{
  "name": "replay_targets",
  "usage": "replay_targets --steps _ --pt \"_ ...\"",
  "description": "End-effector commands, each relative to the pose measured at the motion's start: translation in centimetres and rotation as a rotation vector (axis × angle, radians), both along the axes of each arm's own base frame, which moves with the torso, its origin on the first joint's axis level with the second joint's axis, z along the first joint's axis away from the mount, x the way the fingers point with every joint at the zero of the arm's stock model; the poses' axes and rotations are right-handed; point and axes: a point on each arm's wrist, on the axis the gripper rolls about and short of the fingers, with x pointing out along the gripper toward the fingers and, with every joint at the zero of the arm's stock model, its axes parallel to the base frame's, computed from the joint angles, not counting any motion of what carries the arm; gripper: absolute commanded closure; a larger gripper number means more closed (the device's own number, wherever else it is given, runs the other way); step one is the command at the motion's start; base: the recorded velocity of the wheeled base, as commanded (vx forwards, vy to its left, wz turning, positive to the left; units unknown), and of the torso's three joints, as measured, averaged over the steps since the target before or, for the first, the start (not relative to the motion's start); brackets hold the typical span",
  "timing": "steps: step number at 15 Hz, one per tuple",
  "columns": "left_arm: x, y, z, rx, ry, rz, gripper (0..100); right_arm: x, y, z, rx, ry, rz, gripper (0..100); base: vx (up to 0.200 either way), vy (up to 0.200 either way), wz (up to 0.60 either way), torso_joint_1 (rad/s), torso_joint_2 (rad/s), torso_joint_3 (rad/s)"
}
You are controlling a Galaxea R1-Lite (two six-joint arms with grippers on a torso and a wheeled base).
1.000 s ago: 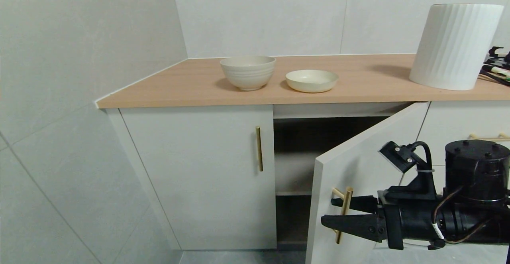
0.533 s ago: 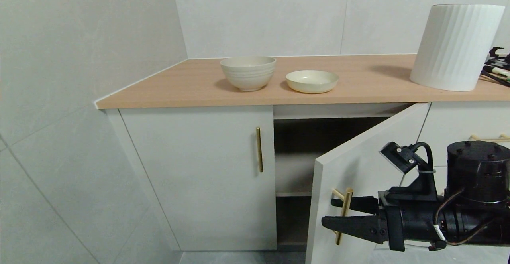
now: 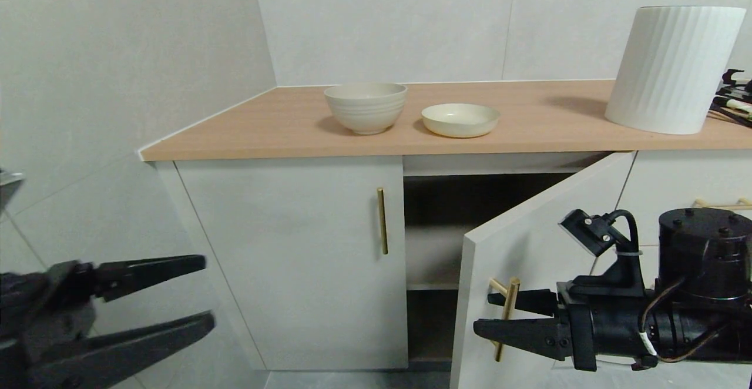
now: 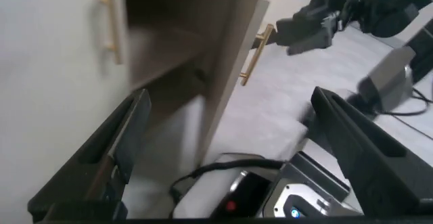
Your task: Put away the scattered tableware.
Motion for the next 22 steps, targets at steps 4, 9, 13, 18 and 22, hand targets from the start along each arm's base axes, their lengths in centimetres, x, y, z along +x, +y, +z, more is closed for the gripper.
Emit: replay_targets --steps 4,9,13,18,22 --pt "9.8 -6.4 -9.3 0.042 0.238 -0.232 0 0.0 0.0 -0.1 -0.004 0.005 -0.003 0 0.0 0.0 0.0 0.0 0.0 0.0" --pt "11.2 -9.2 -14.2 0.054 0.199 -0.244 0 0.1 0.0 -0.4 -0.011 0.013 -0.007 0 0.0 0.0 0.0 0.0 0.0 0.0" --pt "11.3 -11.3 -14.2 0.018 0.172 -0.154 100 0.2 0.1 -0.7 -0.02 0.026 -0.007 0 0.0 0.0 0.0 0.0 0.0 0.0" --pt "12.2 -13.6 -13.4 -0.043 0.128 -0.194 100 0.2 0.1 -0.9 -0.022 0.029 -0.007 0 0.0 0.0 0.0 0.0 0.0 0.0" --pt "15.8 -17.7 -14.2 -0.059 0.069 -0.128 100 0.2 0.0 -0.7 -0.019 0.022 -0.015 0 0.0 0.0 0.0 0.0 0.0 0.0"
